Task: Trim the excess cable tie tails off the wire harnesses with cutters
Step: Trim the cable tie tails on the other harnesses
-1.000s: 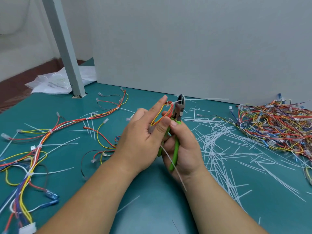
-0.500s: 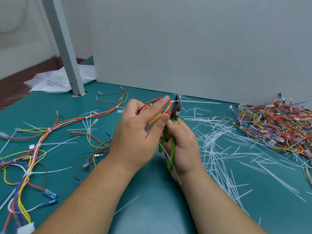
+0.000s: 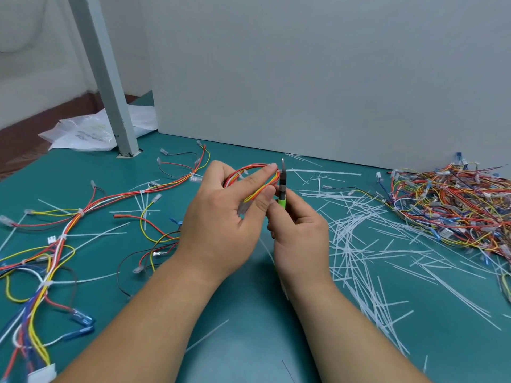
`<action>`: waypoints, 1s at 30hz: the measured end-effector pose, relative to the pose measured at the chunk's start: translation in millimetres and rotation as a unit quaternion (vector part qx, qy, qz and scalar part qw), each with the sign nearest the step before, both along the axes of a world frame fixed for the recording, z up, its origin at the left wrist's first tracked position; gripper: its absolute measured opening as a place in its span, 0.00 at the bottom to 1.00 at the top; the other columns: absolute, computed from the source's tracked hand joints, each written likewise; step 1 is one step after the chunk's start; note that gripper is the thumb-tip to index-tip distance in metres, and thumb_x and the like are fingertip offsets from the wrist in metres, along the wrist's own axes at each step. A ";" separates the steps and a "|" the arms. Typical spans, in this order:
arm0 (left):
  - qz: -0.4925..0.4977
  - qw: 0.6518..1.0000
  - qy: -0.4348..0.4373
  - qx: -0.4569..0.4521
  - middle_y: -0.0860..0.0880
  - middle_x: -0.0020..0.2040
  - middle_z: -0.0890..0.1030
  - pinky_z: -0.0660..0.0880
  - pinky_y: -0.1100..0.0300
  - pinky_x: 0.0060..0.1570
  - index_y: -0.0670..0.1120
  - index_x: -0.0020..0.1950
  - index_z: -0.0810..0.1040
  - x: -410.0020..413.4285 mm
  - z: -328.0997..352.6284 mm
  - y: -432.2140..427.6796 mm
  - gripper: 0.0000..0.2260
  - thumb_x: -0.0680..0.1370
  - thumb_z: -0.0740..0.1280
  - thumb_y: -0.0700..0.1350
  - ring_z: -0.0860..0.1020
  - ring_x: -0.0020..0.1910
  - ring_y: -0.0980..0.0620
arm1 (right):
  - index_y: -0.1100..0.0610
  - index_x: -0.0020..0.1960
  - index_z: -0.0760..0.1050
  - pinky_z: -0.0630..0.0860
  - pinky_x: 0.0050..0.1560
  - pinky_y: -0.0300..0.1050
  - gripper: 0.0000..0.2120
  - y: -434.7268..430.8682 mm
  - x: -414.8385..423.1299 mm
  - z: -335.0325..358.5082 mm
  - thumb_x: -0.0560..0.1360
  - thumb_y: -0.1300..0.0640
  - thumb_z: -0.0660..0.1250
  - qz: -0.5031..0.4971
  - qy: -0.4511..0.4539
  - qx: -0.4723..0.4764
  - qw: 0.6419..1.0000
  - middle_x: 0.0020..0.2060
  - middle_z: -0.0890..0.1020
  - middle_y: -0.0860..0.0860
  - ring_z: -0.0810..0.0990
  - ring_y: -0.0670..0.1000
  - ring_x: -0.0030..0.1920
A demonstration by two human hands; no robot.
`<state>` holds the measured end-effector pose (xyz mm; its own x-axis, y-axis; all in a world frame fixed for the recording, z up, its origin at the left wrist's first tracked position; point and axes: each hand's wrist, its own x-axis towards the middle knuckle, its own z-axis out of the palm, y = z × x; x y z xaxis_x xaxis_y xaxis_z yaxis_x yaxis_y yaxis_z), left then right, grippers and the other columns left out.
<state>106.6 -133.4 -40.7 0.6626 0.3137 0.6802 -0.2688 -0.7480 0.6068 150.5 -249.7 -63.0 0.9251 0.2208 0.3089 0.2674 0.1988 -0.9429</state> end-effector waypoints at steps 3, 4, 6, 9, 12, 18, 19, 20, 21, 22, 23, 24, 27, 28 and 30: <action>0.006 1.000 0.013 0.003 0.51 0.46 0.64 0.73 0.57 0.41 0.61 0.68 0.79 0.1 -0.2 -1.0 0.18 0.81 0.61 0.60 0.70 0.43 0.57 | 0.51 0.54 0.85 0.71 0.39 0.35 0.09 0.8 -2.1 1.2 0.78 0.53 0.68 0.012 -0.008 0.000 1.000 0.36 0.78 0.46 0.73 0.45 0.37; 0.009 1.000 0.017 0.006 0.51 0.46 0.64 0.74 0.56 0.41 0.61 0.68 0.79 0.1 -0.1 -1.6 0.18 0.80 0.61 0.60 0.69 0.42 0.56 | 0.52 0.56 0.85 0.73 0.41 0.33 0.10 0.6 -2.7 1.4 0.79 0.53 0.67 0.019 -0.011 0.004 1.000 0.38 0.82 0.44 0.76 0.43 0.38; 0.013 1.000 0.020 0.012 0.51 0.45 0.64 0.74 0.55 0.40 0.61 0.68 0.79 -0.2 0.5 -2.1 0.18 0.80 0.62 0.59 0.69 0.41 0.54 | 0.53 0.60 0.83 0.75 0.45 0.31 0.12 0.5 -3.6 1.8 0.80 0.54 0.65 0.026 -0.017 0.010 0.999 0.44 0.86 0.43 0.79 0.40 0.43; 0.017 1.000 0.018 0.016 0.51 0.45 0.64 0.74 0.55 0.39 0.61 0.67 0.80 -1.0 1.5 -1.3 0.17 0.80 0.62 0.59 0.68 0.41 0.54 | 0.53 0.63 0.82 0.74 0.48 0.31 0.13 1.4 -4.9 2.2 0.82 0.54 0.64 0.020 -0.030 0.006 0.999 0.49 0.86 0.42 0.80 0.38 0.46; 0.023 0.999 0.025 0.017 0.51 0.45 0.64 0.75 0.53 0.40 0.61 0.67 0.80 -1.1 1.6 -1.0 0.17 0.79 0.62 0.59 0.68 0.41 0.53 | 0.51 0.64 0.82 0.75 0.50 0.33 0.14 1.5 -4.5 1.5 0.82 0.53 0.63 0.005 -0.032 -0.013 0.999 0.52 0.87 0.42 0.82 0.39 0.49; 0.032 0.999 0.032 -0.006 0.51 0.45 0.66 0.76 0.54 0.42 0.62 0.66 0.80 -0.7 -0.4 -4.8 0.18 0.79 0.61 0.61 0.69 0.41 0.54 | 0.41 0.58 0.82 0.79 0.56 0.43 0.10 3.4 -4.1 1.5 0.82 0.51 0.65 -0.023 -0.059 -0.038 0.997 0.49 0.87 0.44 0.84 0.43 0.52; 0.031 0.999 0.033 -0.019 0.52 0.45 0.67 0.76 0.54 0.43 0.63 0.66 0.80 -0.2 -0.9 -5.6 0.17 0.79 0.61 0.61 0.70 0.41 0.54 | 0.39 0.56 0.83 0.79 0.50 0.42 0.09 3.1 -3.2 0.7 0.81 0.49 0.66 -0.035 -0.063 -0.046 0.996 0.44 0.86 0.46 0.81 0.43 0.45; 0.029 0.998 0.033 -0.033 0.52 0.45 0.67 0.76 0.56 0.45 0.63 0.66 0.80 0.3 -1.6 -6.4 0.17 0.79 0.62 0.61 0.71 0.42 0.55 | 0.39 0.55 0.83 0.77 0.45 0.45 0.08 2.9 -2.2 -0.3 0.80 0.47 0.66 -0.046 -0.063 -0.055 0.995 0.42 0.84 0.51 0.78 0.44 0.41; 0.026 0.998 0.032 -0.045 0.53 0.44 0.68 0.75 0.59 0.46 0.63 0.65 0.80 0.8 -2.5 -6.8 0.16 0.79 0.62 0.61 0.72 0.43 0.56 | 0.40 0.55 0.84 0.76 0.44 0.47 0.08 3.0 -1.4 -1.4 0.79 0.46 0.67 -0.054 -0.058 -0.060 0.995 0.41 0.83 0.53 0.75 0.46 0.39; 0.021 0.998 0.031 -0.056 0.55 0.43 0.67 0.73 0.64 0.45 0.63 0.65 0.80 1.5 -3.5 -7.1 0.15 0.79 0.63 0.60 0.73 0.43 0.57 | 0.41 0.55 0.84 0.76 0.44 0.49 0.08 3.2 -0.8 -2.4 0.78 0.46 0.68 -0.059 -0.054 -0.060 0.995 0.41 0.82 0.54 0.75 0.48 0.40; 0.017 0.997 0.030 -0.063 0.56 0.43 0.67 0.70 0.69 0.44 0.63 0.65 0.80 2.1 -4.3 -7.3 0.15 0.80 0.63 0.59 0.73 0.43 0.58 | 0.40 0.55 0.84 0.76 0.45 0.50 0.08 3.6 -0.2 -3.0 0.78 0.46 0.68 -0.065 -0.051 -0.059 0.995 0.42 0.83 0.53 0.76 0.49 0.40; 0.013 0.997 0.029 -0.067 0.56 0.42 0.66 0.68 0.72 0.43 0.62 0.65 0.80 2.7 -4.8 -7.7 0.15 0.80 0.63 0.59 0.73 0.42 0.60 | 0.39 0.55 0.83 0.76 0.45 0.50 0.08 3.9 -0.1 -3.0 0.78 0.46 0.68 -0.073 -0.051 -0.059 0.994 0.42 0.83 0.51 0.76 0.48 0.41; 0.006 0.997 0.025 -0.071 0.57 0.41 0.66 0.66 0.75 0.42 0.62 0.65 0.80 3.4 -4.9 -8.0 0.15 0.80 0.64 0.58 0.72 0.42 0.63 | 0.39 0.55 0.82 0.77 0.46 0.52 0.08 3.6 0.0 -3.0 0.78 0.47 0.68 -0.085 -0.059 -0.064 0.993 0.44 0.83 0.52 0.78 0.52 0.42; 0.004 0.997 0.024 -0.072 0.57 0.41 0.66 0.66 0.75 0.43 0.62 0.65 0.80 3.5 -4.9 -7.8 0.15 0.80 0.63 0.58 0.72 0.41 0.63 | 0.40 0.54 0.82 0.78 0.46 0.53 0.07 3.2 0.2 -3.5 0.78 0.48 0.68 -0.083 -0.061 -0.065 0.993 0.44 0.84 0.53 0.79 0.54 0.43; 0.002 0.997 0.024 -0.075 0.57 0.41 0.66 0.66 0.75 0.43 0.61 0.65 0.81 3.8 -5.1 -7.4 0.15 0.80 0.63 0.58 0.72 0.42 0.64 | 0.40 0.52 0.82 0.76 0.44 0.51 0.06 2.6 0.0 -4.1 0.78 0.48 0.68 -0.074 -0.066 -0.064 0.993 0.43 0.82 0.55 0.77 0.54 0.41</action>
<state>110.3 -140.7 -45.8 0.6922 0.4114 0.5930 -0.2340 -0.6494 0.7236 150.5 -247.2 -67.1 0.9040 0.1308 0.4071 0.4069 0.0296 -0.9130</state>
